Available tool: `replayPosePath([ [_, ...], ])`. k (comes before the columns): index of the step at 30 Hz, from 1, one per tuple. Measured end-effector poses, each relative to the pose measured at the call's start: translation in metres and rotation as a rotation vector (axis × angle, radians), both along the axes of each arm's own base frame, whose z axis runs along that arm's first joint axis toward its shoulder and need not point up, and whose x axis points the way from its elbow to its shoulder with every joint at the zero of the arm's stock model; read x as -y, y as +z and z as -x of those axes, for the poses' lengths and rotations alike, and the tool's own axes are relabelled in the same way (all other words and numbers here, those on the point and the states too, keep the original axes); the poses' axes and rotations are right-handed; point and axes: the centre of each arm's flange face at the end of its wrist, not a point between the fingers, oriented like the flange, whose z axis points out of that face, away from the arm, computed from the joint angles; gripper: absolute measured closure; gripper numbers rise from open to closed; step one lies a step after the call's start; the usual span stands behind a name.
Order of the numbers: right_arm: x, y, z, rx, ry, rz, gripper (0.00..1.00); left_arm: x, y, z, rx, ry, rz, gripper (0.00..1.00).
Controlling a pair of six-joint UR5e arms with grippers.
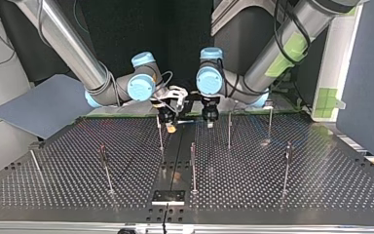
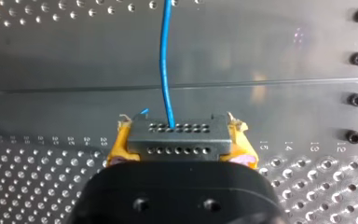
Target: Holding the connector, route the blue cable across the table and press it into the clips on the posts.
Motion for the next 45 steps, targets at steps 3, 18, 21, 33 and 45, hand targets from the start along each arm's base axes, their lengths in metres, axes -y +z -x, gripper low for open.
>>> replayPosePath([
  [3, -0.002, 0.004, 0.0, -0.001, 0.001, -0.003, 1.0, 0.0, 0.009, 0.008, -0.001, -0.005, -0.002, 0.98],
  [18, -0.018, 0.082, 0.016, 0.014, -0.003, -0.003, 1.0, -0.005, 0.06, 0.044, 0.018, -0.023, -0.006, 0.98],
  [21, -0.024, 0.098, 0.019, 0.012, 0.001, -0.001, 1.0, -0.004, 0.074, 0.049, 0.035, -0.029, -0.001, 0.98],
  [33, -0.059, 0.133, 0.036, 0.016, 0.074, -0.073, 1.0, 0.002, 0.126, 0.074, 0.092, -0.057, 0.022, 0.98],
  [45, -0.079, 0.193, 0.049, 0.071, 0.097, -0.027, 1.0, -0.002, 0.176, 0.101, 0.146, -0.048, 0.042, 0.98],
])
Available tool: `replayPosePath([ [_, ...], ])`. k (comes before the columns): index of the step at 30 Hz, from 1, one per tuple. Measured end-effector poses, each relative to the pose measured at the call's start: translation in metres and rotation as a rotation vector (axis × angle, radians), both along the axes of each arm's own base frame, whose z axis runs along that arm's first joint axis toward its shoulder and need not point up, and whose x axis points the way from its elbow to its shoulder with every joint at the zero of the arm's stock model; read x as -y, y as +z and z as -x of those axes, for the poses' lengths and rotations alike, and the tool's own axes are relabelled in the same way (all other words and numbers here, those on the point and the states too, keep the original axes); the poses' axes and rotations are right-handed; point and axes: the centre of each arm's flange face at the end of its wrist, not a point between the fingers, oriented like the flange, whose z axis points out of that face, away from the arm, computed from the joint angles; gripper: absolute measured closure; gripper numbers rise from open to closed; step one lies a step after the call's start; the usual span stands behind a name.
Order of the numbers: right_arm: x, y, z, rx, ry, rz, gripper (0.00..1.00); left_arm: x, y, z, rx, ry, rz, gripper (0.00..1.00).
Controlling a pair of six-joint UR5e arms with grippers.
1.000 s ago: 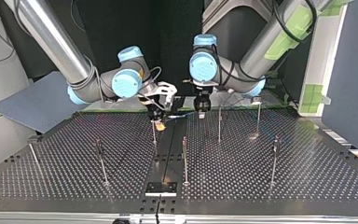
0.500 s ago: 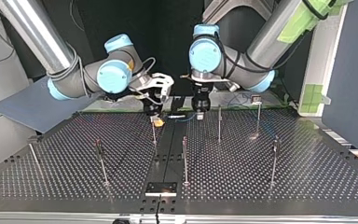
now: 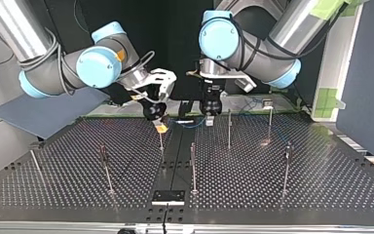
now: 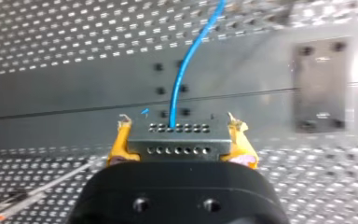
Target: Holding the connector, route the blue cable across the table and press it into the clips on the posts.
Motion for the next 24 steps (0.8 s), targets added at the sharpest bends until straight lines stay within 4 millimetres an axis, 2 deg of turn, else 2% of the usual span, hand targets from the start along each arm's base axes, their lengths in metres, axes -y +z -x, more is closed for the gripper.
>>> replayPosePath([
  [8, -0.012, 0.039, 0.01, 0.039, 0.0, 0.049, 1.0, -0.006, 0.031, 0.012, 0.066, 0.009, 0.018, 0.98],
  [12, -0.018, 0.057, 0.015, 0.059, 0.001, 0.073, 1.0, -0.008, 0.043, 0.007, 0.107, -0.006, 0.042, 0.98],
  [19, -0.025, 0.088, 0.028, 0.091, -0.007, 0.116, 1.0, -0.008, 0.039, -0.016, 0.109, -0.015, 0.044, 0.98],
  [24, -0.019, 0.088, 0.034, 0.089, -0.021, 0.12, 1.0, -0.02, 0.023, -0.038, 0.082, 0.014, 0.027, 0.98],
])
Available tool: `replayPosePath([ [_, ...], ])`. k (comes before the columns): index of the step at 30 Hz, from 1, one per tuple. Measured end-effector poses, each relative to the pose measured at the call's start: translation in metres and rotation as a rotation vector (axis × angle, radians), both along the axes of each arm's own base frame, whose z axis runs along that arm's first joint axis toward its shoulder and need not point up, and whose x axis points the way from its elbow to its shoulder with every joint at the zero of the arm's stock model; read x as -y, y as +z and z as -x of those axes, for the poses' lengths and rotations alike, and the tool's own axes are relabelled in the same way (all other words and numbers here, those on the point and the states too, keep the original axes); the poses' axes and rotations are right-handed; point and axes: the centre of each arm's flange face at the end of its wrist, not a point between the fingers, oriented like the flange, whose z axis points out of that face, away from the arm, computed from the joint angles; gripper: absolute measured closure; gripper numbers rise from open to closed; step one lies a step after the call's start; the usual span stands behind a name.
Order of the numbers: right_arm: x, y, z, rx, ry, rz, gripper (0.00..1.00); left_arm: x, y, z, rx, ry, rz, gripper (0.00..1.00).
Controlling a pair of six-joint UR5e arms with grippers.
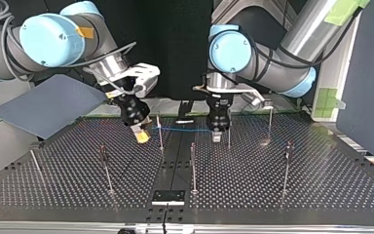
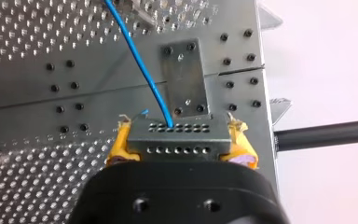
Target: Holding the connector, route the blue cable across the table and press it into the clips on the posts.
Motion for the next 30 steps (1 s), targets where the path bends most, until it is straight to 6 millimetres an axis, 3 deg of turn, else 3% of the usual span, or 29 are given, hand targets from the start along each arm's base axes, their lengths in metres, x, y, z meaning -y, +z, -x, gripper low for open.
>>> replayPosePath([
  [6, 0.013, -0.022, -0.003, -0.027, -0.006, -0.027, 1.0, -0.011, -0.004, -0.014, 0.007, 0.003, 0.005, 0.98],
  [16, 0.026, -0.046, -0.009, -0.047, 0.018, -0.051, 1.0, -0.004, 0.002, -0.021, 0.061, -0.072, 0.063, 0.98],
  [30, 0.047, -0.038, -0.008, -0.019, 0.029, -0.038, 1.0, -0.01, 0.013, -0.041, 0.075, -0.109, 0.076, 0.98],
])
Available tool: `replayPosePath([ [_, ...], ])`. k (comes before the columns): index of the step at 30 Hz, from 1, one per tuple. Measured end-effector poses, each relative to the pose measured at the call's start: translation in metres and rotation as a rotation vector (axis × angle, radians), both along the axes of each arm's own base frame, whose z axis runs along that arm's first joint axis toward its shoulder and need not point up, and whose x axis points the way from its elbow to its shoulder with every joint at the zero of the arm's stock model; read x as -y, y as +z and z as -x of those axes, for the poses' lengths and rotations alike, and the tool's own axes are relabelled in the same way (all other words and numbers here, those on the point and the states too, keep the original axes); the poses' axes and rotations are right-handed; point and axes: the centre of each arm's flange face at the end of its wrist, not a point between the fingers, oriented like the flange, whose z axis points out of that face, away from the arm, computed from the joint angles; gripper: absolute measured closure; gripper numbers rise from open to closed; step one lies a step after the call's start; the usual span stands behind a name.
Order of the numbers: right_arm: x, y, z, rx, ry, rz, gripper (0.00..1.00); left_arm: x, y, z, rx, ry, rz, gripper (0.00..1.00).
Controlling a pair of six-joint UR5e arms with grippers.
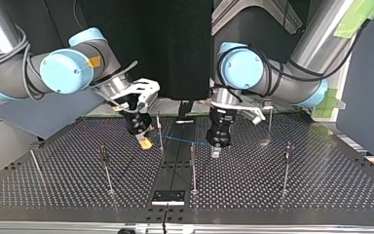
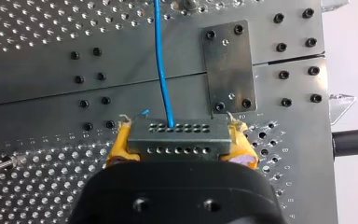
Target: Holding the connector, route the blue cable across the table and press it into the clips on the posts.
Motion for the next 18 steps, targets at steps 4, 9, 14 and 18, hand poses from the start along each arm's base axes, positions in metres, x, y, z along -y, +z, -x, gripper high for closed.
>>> replayPosePath([
  [4, 0.007, -0.005, -0.002, -0.002, -0.002, -0.005, 1.0, 0.003, -0.001, -0.011, -0.008, -0.005, -0.004, 0.98],
  [9, 0.016, -0.008, -0.003, -0.003, -0.007, -0.006, 1.0, 0.0, 0.007, -0.025, 0.009, 0.001, 0.006, 0.98],
  [14, 0.028, -0.013, -0.006, -0.003, -0.011, -0.007, 1.0, 0.002, 0.001, -0.039, -0.006, -0.009, -0.002, 0.98],
  [18, 0.04, -0.017, -0.005, -0.002, -0.021, -0.008, 1.0, 0.003, -0.013, -0.049, -0.024, -0.011, -0.007, 0.98],
])
